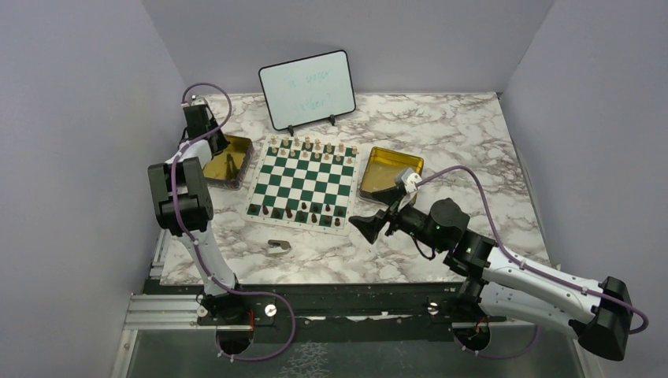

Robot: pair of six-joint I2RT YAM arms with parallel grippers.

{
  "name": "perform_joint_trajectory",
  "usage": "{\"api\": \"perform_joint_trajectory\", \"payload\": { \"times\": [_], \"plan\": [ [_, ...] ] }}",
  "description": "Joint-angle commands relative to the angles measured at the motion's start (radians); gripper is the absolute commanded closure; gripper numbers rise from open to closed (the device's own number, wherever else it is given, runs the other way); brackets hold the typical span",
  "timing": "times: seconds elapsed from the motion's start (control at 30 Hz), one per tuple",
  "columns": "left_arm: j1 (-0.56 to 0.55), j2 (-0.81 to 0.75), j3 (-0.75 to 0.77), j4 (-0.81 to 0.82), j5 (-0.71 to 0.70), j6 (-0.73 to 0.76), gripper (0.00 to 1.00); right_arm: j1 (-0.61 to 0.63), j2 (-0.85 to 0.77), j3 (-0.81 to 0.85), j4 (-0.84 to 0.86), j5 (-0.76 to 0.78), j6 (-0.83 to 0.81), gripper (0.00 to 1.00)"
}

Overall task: Set up the chess pieces on the board
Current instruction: Pick up the chess piece from the storage box.

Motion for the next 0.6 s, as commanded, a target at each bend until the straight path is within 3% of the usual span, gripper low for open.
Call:
{"api": "perform_joint_trajectory", "payload": {
  "times": [0.0, 0.17, 0.33, 0.57],
  "plan": [
    [0.005, -0.073, 0.081, -0.22, -0.005, -0.127, 0.96, 0.003, -0.021, 0.044, 0.001, 0.081, 0.019, 0.0],
    [-0.005, -0.139, 0.065, -0.271, 0.143, -0.19, 0.96, 0.003, -0.054, 0.066, -0.043, 0.123, 0.001, 0.0],
    [-0.049, -0.196, 0.068, -0.352, 0.198, -0.197, 0.93, 0.004, -0.092, 0.066, -0.055, 0.123, -0.035, 0.0],
    [-0.119, -0.3, 0.008, -0.376, 0.324, -0.203, 0.93, 0.003, -0.036, 0.142, -0.166, 0.195, -0.069, 0.0]
  ]
}}
